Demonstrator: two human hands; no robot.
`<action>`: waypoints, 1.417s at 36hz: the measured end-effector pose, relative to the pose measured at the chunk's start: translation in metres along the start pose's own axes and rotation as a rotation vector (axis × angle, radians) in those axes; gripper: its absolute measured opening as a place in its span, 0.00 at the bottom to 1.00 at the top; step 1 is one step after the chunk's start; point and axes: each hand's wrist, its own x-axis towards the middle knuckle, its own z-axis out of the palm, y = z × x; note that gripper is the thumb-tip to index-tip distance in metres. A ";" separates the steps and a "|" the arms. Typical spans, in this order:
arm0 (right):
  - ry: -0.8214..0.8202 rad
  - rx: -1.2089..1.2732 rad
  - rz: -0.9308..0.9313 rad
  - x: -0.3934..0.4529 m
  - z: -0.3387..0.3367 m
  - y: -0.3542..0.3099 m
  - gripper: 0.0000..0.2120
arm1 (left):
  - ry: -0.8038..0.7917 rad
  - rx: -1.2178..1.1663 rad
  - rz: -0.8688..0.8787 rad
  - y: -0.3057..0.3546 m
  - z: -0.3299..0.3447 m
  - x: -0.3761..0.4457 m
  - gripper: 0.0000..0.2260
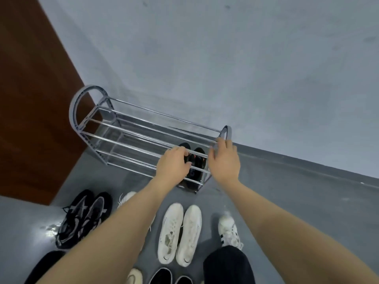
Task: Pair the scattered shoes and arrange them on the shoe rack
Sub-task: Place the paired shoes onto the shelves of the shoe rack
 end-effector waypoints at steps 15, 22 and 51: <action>-0.205 0.702 0.572 0.092 0.059 0.075 0.06 | -0.411 0.195 -0.005 0.048 0.114 0.095 0.27; -0.222 0.807 0.531 0.109 0.061 0.084 0.08 | -0.499 0.219 -0.122 0.051 0.147 0.092 0.23; -0.141 0.785 0.483 0.201 0.057 0.107 0.05 | -0.415 0.145 -0.139 0.096 0.153 0.180 0.24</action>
